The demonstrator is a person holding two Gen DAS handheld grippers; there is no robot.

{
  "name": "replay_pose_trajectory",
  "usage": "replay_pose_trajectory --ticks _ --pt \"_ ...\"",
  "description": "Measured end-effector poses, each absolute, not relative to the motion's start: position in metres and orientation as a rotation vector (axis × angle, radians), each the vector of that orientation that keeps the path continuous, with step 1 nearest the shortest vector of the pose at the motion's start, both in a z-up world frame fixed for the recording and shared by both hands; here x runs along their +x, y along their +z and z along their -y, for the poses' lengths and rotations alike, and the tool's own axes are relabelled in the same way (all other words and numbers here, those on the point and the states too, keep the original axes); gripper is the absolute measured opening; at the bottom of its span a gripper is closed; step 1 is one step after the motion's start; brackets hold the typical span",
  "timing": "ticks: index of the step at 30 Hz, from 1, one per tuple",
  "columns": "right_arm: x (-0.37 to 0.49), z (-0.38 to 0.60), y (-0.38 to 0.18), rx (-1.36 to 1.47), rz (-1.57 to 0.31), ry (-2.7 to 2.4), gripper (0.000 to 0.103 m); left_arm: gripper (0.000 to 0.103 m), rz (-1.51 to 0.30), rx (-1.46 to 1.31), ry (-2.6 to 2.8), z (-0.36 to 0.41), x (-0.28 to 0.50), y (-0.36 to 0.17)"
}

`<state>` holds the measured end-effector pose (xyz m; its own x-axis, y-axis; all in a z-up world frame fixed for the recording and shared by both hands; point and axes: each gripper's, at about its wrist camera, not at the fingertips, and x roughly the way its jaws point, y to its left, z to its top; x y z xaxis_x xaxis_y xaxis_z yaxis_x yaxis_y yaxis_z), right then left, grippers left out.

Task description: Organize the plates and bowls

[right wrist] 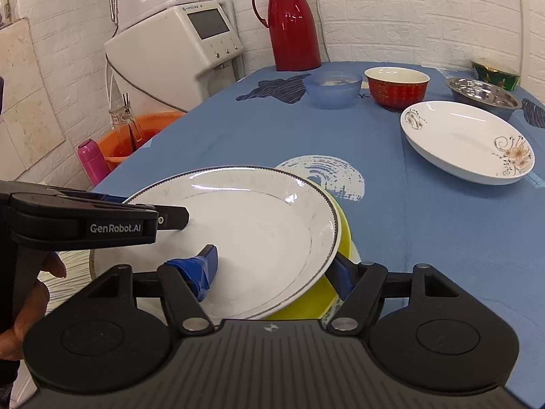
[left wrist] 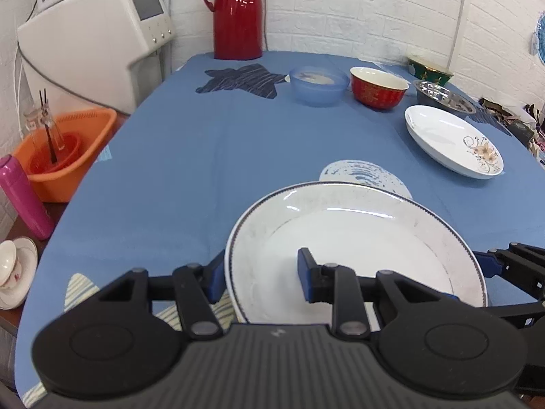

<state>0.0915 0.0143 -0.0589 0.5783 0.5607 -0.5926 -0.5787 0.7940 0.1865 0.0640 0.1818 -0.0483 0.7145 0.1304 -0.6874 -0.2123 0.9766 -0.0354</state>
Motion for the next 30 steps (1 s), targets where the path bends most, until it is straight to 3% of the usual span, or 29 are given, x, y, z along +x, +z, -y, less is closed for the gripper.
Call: replay_pose_trajectory --ticks 6,8,10,13,30 --pt "0.092 -0.013 -0.059 -0.005 -0.686 0.669 0.056 0.037 -0.763 -0.164 0.167 -0.190 0.063 -0.057" --pt "0.091 -0.011 -0.056 0.002 -0.664 0.653 0.056 0.044 -0.745 -0.153 0.160 -0.188 0.062 -0.054" --pt "0.088 -0.006 -0.050 0.017 -0.619 0.635 0.056 0.059 -0.720 -0.144 0.150 -0.185 0.059 -0.050" --pt "0.084 0.001 -0.037 0.027 -0.545 0.614 0.056 0.067 -0.683 -0.132 0.146 -0.182 0.056 -0.041" --pt "0.091 0.033 -0.046 0.149 -0.603 0.604 0.057 0.075 -0.710 -0.102 0.149 -0.162 0.059 -0.032"
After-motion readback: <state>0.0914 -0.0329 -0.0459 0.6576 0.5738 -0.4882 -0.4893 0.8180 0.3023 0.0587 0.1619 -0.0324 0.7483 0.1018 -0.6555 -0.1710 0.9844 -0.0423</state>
